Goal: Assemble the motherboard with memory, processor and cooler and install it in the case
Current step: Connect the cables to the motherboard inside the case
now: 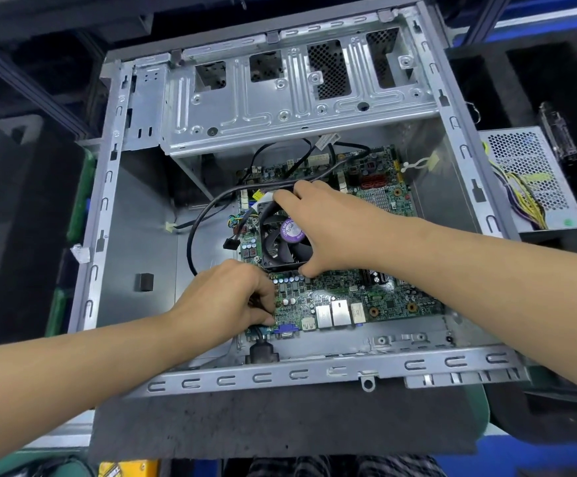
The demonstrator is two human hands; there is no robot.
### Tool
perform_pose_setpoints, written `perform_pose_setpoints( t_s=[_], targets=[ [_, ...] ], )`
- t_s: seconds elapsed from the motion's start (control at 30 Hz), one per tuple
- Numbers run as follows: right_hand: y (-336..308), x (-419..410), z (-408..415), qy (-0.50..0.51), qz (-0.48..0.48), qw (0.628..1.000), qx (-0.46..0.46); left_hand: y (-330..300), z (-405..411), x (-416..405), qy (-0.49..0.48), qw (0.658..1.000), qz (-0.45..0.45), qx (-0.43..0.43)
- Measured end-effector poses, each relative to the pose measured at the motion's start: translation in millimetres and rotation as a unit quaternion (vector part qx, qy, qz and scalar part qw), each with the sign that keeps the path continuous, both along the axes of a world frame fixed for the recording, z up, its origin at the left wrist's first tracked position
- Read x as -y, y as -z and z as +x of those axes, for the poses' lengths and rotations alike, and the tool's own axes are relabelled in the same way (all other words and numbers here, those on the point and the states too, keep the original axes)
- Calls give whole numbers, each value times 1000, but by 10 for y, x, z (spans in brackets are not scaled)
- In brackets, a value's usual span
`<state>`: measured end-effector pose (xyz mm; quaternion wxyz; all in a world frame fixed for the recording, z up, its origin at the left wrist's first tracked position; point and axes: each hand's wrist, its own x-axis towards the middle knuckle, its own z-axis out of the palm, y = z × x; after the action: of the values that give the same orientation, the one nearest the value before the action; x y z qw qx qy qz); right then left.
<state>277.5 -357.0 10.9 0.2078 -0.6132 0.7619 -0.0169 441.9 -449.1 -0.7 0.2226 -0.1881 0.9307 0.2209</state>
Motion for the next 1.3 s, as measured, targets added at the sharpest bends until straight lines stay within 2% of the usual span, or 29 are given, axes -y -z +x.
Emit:
perform_pose_setpoints(
  t_s=[0.27, 0.53, 1.3],
  targets=[
    [4, -7, 0, -1, -3, 1000, -3, 21, 3, 3, 25, 999, -30, 8],
    [34, -14, 3, 0, -14, 1000, -5, 26, 16, 5, 118, 989, -84, 3],
    [40, -7, 1, -2, -14, 1000, -7, -36, 9, -8, 111, 992, -53, -7]
  ],
)
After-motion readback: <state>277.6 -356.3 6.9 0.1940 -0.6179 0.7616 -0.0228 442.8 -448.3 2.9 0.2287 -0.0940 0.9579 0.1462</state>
